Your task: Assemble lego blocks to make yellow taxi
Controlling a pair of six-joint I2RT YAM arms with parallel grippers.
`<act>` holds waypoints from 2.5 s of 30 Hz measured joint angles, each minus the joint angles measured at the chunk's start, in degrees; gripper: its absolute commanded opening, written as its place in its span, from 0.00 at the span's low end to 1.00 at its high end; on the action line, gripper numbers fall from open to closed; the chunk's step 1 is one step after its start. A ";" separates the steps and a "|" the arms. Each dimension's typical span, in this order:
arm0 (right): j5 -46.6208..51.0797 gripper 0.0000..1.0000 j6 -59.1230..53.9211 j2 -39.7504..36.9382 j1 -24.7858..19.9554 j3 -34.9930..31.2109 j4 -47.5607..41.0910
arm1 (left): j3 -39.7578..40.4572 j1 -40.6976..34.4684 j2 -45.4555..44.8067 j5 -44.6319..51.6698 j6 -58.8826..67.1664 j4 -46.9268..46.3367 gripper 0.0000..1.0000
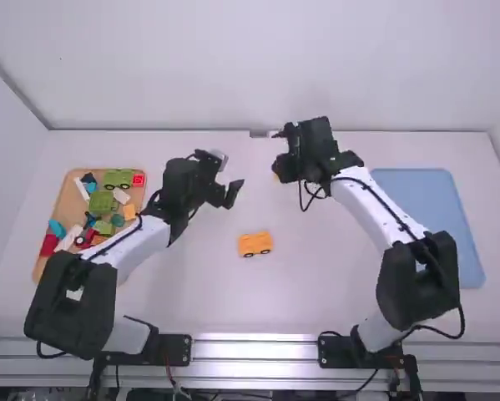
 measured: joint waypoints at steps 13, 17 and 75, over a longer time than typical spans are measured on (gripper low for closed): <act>9.70 0.13 10.49 4.72 3.63 -2.45 -18.43 | 0.00 0.04 -0.52 -11.65 3.87 -0.33 0.99; 11.13 0.14 14.82 5.18 5.31 -6.19 -17.79 | 0.00 0.04 -3.26 -14.43 3.96 -1.95 0.99; 2.40 0.14 101.15 5.18 -4.57 -23.67 -4.07 | 0.00 0.07 -6.86 -16.22 4.94 -5.92 0.99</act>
